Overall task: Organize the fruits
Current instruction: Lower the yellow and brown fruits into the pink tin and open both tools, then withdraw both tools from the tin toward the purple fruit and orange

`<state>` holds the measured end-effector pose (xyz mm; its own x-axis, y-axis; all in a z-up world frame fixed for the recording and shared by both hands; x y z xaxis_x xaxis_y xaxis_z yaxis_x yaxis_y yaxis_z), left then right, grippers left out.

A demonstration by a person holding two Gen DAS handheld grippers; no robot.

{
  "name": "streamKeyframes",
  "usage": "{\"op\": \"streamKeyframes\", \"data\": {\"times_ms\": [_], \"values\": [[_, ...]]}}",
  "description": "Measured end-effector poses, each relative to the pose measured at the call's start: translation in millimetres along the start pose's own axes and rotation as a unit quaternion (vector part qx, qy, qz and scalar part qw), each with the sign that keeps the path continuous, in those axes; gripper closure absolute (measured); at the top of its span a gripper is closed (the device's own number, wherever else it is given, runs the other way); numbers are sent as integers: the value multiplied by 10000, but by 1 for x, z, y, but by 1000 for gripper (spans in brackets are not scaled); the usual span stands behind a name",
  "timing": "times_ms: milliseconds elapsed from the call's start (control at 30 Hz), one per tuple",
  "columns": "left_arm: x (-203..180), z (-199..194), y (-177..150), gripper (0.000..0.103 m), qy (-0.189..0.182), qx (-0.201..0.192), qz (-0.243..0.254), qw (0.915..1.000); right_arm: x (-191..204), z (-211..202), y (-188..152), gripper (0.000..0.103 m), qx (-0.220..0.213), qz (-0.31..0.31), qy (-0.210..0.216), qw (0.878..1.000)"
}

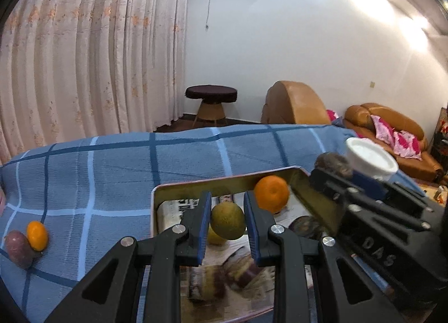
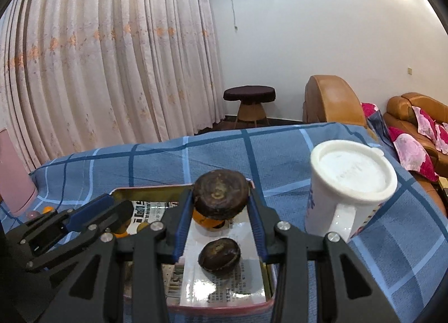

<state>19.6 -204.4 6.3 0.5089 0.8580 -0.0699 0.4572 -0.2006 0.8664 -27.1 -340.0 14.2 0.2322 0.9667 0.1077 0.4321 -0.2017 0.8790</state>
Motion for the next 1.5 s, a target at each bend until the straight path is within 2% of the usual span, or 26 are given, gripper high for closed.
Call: {"op": "streamKeyframes", "data": {"times_ms": [267, 333, 400, 433, 500, 533, 567, 633, 733, 900, 1033, 1100, 1200, 1367, 1500], "values": [[5, 7, -6, 77, 508, 154, 152, 9985, 7, 17, -11, 60, 378, -46, 239, 9990], [8, 7, -7, 77, 583, 188, 91, 9981, 9, 20, -13, 51, 446, -34, 361, 9983], [11, 7, -8, 76, 608, 211, 33, 9979, 9, 19, -14, 42, 421, -35, 284, 9987], [12, 7, -8, 73, 623, 226, 23, 9978, 8, 17, -13, 36, 362, -25, 234, 9991], [14, 6, -9, 57, 665, 311, -14, 9973, 4, 13, -12, 31, 260, 79, 221, 9994], [14, 6, -9, 34, 643, 323, -12, 9974, 2, 12, -11, 20, 213, 157, 280, 9993], [12, 3, -9, 23, 630, 261, 11, 9977, 0, 9, -9, 16, 138, 276, 414, 9987], [9, -5, -6, 23, 652, 8, 90, 9978, -2, 2, -7, 10, -67, 392, 471, 9981], [9, -14, -3, 23, 739, -158, 168, 9970, -1, -5, -4, 6, -269, 302, 359, 9985], [26, -13, -6, 23, 924, -54, 3, 9957, 5, -8, -2, 6, -384, 200, 218, 9988], [42, -18, -7, 23, 1207, -123, -80, 9926, 9, -21, -2, 6, -797, 76, -119, 9967], [51, -22, -8, 23, 1371, -203, -140, 9902, 11, -27, -1, 0, -1048, 16, -316, 9940], [60, -24, -10, 23, 1586, -244, -171, 9869, 15, -31, -3, 0, -1305, -119, -449, 9904], [67, -27, -15, 23, 1757, -269, -101, 9840, 20, -25, -3, 0, -1121, -176, -393, 9928], [76, -33, -18, 23, 1727, -255, -203, 9844, 21, -28, -5, 0, -1147, -159, -400, 9925]]}}
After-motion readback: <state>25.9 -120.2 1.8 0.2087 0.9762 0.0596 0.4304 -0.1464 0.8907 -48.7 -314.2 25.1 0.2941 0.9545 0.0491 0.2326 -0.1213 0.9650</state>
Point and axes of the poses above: each gripper's, at about its wrist camera, not at the fingertips, and z roughly the way its jaws point, x to its left, y to its top, the point moved 3 cm from there along z, roughly the way its jaws point, and after that the axes turned 1 degree about y, right-handed, at the moved point
